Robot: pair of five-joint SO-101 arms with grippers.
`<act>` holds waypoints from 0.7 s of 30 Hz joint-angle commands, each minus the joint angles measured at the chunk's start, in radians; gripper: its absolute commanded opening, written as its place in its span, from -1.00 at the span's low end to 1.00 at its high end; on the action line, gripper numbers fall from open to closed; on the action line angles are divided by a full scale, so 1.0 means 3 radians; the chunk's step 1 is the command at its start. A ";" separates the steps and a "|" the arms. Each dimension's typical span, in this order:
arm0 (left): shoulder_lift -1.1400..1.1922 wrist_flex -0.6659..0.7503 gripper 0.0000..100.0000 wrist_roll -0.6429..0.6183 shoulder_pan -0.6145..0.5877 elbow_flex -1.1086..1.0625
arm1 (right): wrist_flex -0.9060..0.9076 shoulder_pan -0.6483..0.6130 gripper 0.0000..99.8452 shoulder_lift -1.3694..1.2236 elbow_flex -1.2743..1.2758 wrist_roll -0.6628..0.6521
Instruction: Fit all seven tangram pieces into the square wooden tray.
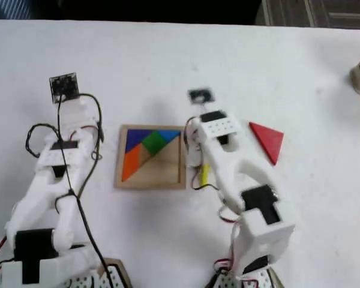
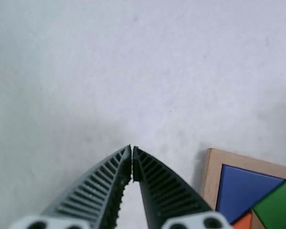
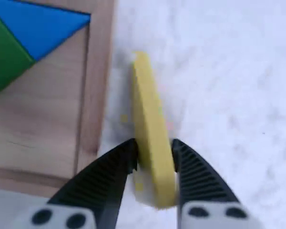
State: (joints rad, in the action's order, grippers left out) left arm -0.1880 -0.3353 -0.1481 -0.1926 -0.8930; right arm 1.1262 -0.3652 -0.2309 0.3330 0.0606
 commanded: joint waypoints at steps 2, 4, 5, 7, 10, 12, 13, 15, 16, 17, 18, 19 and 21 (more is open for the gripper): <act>-0.0013 0.0056 -0.95 0.0031 -0.0023 0.0015 | 0.0074 0.0069 -0.96 0.0207 -0.0036 -0.0056; -0.0013 0.0056 -0.95 0.0031 -0.0023 0.0015 | 0.0064 0.0125 -0.96 0.0304 0.0041 -0.0056; -0.0013 0.0056 -0.95 0.0031 -0.0023 0.0015 | 0.0059 0.0146 -0.96 0.0355 0.0072 -0.0056; -0.0013 0.0056 -0.95 0.0031 -0.0023 0.0015 | 0.0059 0.0187 -0.96 0.0463 0.0118 -0.0056; -0.0013 0.0056 -0.95 0.0031 -0.0023 0.0015 | 0.0074 0.0243 -0.96 0.0627 0.0148 -0.0056; -0.0013 0.0056 -0.95 0.0031 -0.0028 0.0015 | 0.0074 0.0258 -0.96 0.0760 0.0153 -0.0056; -0.0013 0.0056 -0.95 0.0031 -0.0033 0.0015 | 0.0074 0.0248 -0.96 0.0831 0.0153 -0.0056; -0.0013 0.0056 -0.95 0.0031 -0.0038 0.0015 | 0.0074 0.0182 -0.96 0.0959 0.0133 -0.0031; -0.0013 0.0056 -0.95 0.0031 -0.0043 0.0015 | 0.0054 0.0110 -0.96 0.1000 0.0123 -0.0031; -0.0013 0.0056 -0.95 0.0031 -0.0043 0.0020 | 0.0038 0.0028 -0.96 0.1041 0.0123 -0.0026; -0.0013 0.0056 -0.95 0.0031 -0.0043 0.0020 | 0.0008 -0.0074 -0.96 0.1061 0.0113 -0.0026; -0.0018 0.0061 -0.95 0.0031 -0.0043 0.0020 | 0.0003 -0.0187 -0.96 0.1061 0.0077 -0.0026; -0.0018 0.0061 -0.95 0.0031 -0.0064 0.0020 | 0.0003 -0.0401 -0.96 0.1061 -0.0005 -0.0026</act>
State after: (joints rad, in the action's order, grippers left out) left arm -0.1880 -0.3353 -0.1481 -0.1926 -0.8930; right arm 1.1339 -0.4051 0.0315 0.3867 0.0560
